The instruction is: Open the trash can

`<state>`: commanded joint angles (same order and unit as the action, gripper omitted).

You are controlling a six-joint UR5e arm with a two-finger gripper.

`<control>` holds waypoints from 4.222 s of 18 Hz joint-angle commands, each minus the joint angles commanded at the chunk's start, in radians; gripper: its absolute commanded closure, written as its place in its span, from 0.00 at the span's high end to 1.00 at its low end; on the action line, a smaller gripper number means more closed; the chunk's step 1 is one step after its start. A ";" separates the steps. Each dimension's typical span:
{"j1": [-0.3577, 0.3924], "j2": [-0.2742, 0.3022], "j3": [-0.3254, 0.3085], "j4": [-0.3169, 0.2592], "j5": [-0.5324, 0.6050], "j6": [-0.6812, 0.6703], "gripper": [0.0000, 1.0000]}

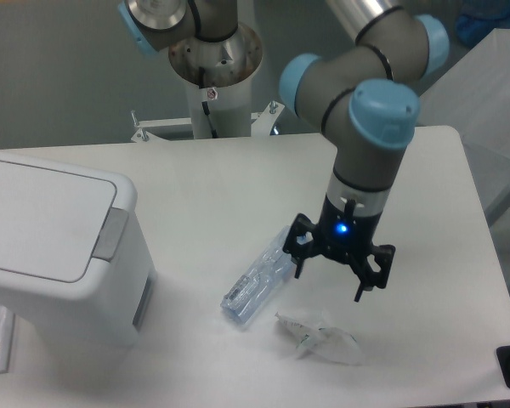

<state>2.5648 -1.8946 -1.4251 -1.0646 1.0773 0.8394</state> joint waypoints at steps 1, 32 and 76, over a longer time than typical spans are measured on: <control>-0.005 0.011 0.000 0.001 -0.046 -0.034 1.00; -0.115 0.213 -0.141 -0.074 -0.129 -0.411 1.00; -0.193 0.114 0.067 -0.051 0.004 -0.410 1.00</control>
<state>2.3715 -1.7809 -1.3578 -1.1153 1.0813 0.4295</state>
